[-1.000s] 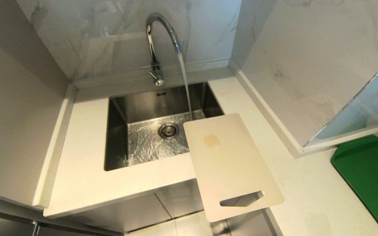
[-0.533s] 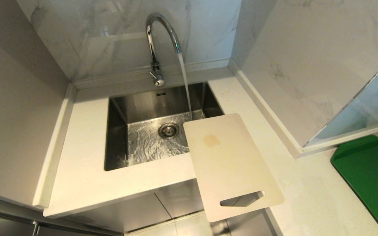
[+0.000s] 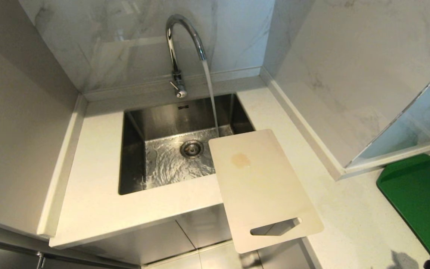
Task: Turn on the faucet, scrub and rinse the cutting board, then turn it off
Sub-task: Pick up the cutting board
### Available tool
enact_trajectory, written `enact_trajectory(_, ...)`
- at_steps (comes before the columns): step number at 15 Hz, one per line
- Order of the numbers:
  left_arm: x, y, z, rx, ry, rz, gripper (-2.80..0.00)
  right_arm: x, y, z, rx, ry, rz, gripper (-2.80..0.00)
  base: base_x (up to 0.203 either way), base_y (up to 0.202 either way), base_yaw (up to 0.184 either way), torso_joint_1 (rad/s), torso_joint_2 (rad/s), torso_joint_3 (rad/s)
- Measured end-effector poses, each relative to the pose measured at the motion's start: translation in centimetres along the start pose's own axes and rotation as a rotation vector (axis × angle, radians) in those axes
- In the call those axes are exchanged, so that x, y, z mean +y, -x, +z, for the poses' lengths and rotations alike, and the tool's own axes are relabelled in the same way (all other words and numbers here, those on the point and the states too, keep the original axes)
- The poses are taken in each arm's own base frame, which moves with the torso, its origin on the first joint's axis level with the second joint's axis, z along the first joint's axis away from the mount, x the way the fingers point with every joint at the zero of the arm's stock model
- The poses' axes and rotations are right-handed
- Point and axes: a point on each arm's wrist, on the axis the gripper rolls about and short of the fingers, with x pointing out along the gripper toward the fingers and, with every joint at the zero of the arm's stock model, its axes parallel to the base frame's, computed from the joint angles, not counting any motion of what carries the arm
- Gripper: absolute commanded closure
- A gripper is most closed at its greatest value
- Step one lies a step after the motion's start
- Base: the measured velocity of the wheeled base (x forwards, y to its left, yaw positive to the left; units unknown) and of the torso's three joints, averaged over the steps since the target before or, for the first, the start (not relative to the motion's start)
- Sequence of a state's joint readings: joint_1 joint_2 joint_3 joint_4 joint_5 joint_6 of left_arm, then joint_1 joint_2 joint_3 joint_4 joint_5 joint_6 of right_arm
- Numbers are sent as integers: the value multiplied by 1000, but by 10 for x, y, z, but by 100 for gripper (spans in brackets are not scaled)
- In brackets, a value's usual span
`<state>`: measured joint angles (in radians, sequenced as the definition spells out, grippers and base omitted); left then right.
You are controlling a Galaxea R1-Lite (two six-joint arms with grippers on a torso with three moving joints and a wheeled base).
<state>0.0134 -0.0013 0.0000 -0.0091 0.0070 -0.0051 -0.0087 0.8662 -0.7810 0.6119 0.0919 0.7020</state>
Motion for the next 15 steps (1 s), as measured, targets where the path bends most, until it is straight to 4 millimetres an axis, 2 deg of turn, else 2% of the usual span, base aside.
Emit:
enact_trajectory(4,0,0,0,0,0,0,0,34,-47,21,184,-310,-89,0,0,0,0,0,0,0)
enact_trajectory(8,0,0,0,0,-1,0,0,81,-87,23,312,-497,-161,0,0,0,0,0,0,0)
enact_trajectory(11,0,0,0,0,0,0,0,95,-118,20,337,-504,-213,0,0,0,0,0,0,0)
enact_trajectory(15,0,0,0,-1,0,0,0,101,-151,17,353,-494,-254,0,0,0,0,0,0,0)
